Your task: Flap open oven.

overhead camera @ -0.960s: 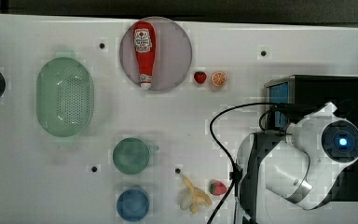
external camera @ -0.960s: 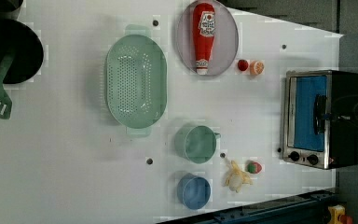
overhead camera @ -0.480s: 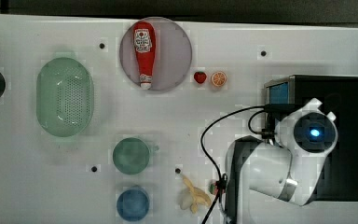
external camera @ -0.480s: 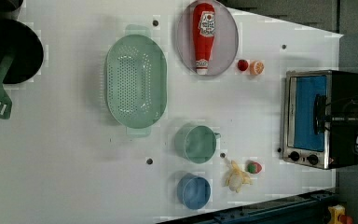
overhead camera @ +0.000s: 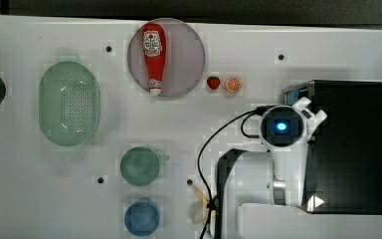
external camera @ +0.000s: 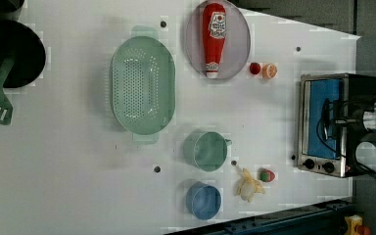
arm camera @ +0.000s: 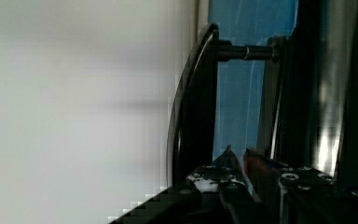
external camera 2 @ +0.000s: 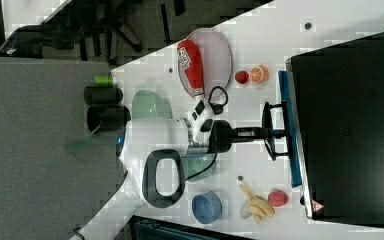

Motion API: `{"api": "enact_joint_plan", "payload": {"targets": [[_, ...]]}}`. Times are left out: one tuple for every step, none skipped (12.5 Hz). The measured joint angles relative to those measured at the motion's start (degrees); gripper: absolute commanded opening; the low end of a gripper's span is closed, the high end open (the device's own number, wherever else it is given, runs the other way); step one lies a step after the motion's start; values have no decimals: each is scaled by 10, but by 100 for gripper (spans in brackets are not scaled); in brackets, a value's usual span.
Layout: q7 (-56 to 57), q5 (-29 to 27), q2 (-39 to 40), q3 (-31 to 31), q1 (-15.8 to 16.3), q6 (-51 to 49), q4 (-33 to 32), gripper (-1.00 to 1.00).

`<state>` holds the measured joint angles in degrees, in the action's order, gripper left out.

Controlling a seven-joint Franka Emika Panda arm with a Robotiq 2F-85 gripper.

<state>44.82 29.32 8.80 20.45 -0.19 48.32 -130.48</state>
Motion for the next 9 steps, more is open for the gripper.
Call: {"api": "enact_joint_plan", "payload": {"targets": [[-19, 20, 4, -7, 7, 3, 0, -65], [-38, 39, 10, -11, 17, 3, -4, -65], [-63, 60, 17, -21, 22, 1, -7, -65], [-99, 83, 26, -33, 25, -3, -8, -65], [-137, 96, 42, -45, 31, -2, -7, -65], [-179, 117, 60, -54, 44, -2, -7, -65], [-221, 158, 82, -59, 62, -4, -6, -65], [-261, 191, 103, -66, 78, -7, -6, -65], [-303, 214, 126, -74, 89, -8, -4, -65]]}}
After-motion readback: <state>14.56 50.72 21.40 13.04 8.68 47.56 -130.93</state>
